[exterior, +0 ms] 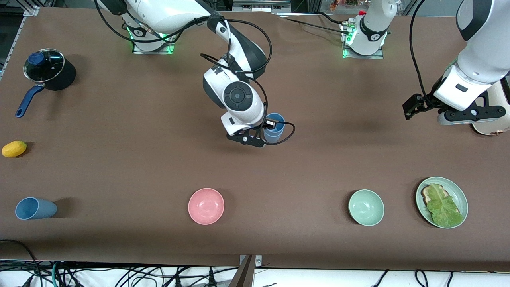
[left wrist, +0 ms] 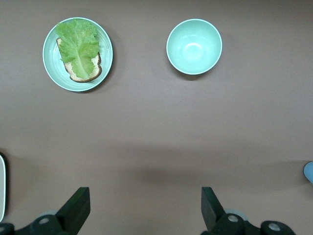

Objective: Stack blue cups with both arms
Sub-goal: 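Set the stacked cups down and open the right gripper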

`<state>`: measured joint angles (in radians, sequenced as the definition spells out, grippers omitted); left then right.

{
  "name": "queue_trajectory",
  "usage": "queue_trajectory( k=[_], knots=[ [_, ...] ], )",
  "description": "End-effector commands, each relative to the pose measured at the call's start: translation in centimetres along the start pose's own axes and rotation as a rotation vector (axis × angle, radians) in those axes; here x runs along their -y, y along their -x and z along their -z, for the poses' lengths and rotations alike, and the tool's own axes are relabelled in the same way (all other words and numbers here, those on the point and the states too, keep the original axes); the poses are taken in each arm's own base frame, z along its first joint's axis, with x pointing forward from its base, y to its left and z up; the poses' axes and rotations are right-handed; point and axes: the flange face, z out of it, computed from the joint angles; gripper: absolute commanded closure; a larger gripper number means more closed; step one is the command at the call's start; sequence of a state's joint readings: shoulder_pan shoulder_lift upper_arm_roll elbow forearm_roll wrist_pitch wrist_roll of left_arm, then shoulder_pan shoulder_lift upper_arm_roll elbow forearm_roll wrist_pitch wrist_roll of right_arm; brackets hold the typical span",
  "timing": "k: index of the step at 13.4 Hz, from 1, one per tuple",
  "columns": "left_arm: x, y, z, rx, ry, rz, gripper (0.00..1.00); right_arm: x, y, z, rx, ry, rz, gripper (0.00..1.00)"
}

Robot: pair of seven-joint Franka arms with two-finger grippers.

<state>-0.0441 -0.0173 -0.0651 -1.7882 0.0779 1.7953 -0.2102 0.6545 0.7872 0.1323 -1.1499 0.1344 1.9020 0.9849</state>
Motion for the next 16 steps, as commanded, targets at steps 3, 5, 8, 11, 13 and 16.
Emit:
queue_trajectory(
  k=[3, 5, 8, 11, 13, 16],
  knots=[
    [1.8, 0.5, 1.1, 0.04, 0.008, 0.013, 0.0, -3.3, -3.7, 4.5, 0.001, 0.026, -0.009, 0.0],
    [2.2, 0.4, 1.2, 0.043, 0.008, 0.022, 0.0, -7.8, -7.4, 7.4, 0.034, 0.058, 0.066, 0.0],
    [1.2, 0.2, 0.6, 0.049, 0.011, 0.008, 0.0, -15.2, -12.6, 9.4, 0.081, 0.107, 0.138, 0.0],
    [-0.8, 0.4, 0.7, 0.042, 0.012, -0.029, 0.0, -22.2, -16.2, 10.3, 0.095, 0.191, 0.091, 0.0],
    [-1.9, 0.8, 1.8, 0.033, 0.014, -0.051, 0.0, -26.7, -17.7, 11.3, 0.093, 0.208, 0.126, 0.0],
    [-3.0, 1.4, 2.4, 0.04, 0.01, -0.073, 0.0, -37.4, -17.4, 14.4, 0.03, 0.195, 0.046, 0.0]
  ],
)
